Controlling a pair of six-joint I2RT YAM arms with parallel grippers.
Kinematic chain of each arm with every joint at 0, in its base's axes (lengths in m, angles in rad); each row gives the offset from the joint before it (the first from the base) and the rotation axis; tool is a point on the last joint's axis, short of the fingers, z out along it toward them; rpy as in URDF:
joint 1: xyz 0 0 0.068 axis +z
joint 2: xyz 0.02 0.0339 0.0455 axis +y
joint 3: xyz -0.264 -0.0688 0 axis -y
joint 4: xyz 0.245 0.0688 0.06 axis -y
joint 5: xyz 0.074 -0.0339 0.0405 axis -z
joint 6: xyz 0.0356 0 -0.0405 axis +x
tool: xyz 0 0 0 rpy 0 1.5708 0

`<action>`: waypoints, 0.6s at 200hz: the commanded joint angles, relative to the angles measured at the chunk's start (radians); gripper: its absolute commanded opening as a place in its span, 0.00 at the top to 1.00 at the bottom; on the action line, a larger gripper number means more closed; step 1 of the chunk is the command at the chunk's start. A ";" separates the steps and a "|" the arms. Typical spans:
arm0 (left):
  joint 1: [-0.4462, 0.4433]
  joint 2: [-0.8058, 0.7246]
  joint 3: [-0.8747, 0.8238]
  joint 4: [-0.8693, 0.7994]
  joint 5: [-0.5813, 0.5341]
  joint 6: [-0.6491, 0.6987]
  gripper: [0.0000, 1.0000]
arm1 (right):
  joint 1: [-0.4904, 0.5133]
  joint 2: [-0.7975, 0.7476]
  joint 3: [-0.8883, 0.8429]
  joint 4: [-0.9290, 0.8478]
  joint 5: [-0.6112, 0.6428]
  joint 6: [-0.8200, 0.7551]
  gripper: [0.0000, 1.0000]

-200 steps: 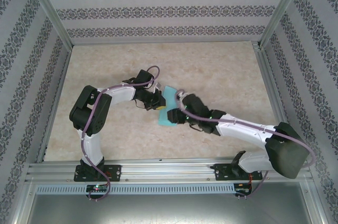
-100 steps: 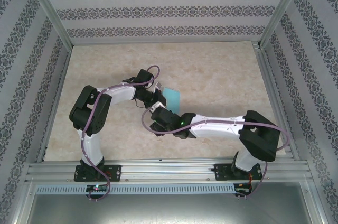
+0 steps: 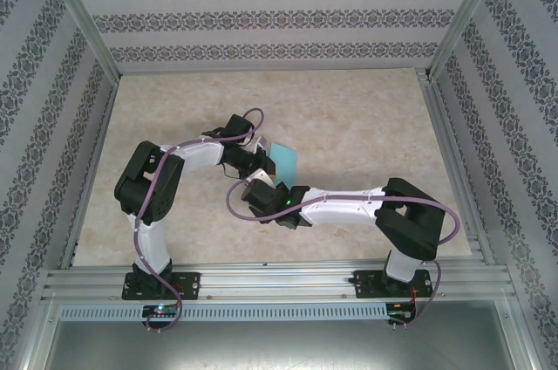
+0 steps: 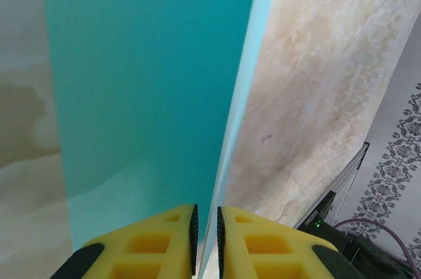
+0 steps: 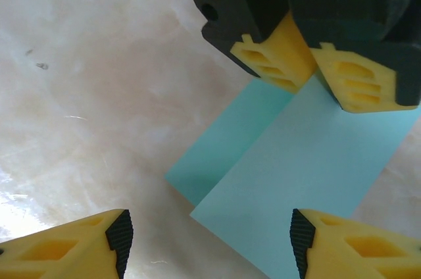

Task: Fold a paper plane with a square sheet of paper (pick it up from the middle)
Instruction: Fold the triangle a second time at the center of the table.

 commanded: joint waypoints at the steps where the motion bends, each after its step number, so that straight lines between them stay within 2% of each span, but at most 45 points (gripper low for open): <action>1: -0.010 -0.028 0.022 -0.023 0.024 0.010 0.81 | 0.014 0.020 0.030 -0.040 0.065 0.024 0.34; 22: -0.008 -0.034 0.020 -0.026 0.024 0.013 0.81 | 0.014 0.027 0.038 -0.052 0.084 0.033 0.40; 74: -0.009 -0.046 0.013 -0.029 0.013 0.014 0.81 | 0.010 -0.029 0.000 -0.041 0.098 0.030 0.63; 120: -0.009 -0.069 0.009 -0.047 -0.018 0.020 0.78 | -0.028 -0.112 -0.069 0.014 0.024 0.009 0.85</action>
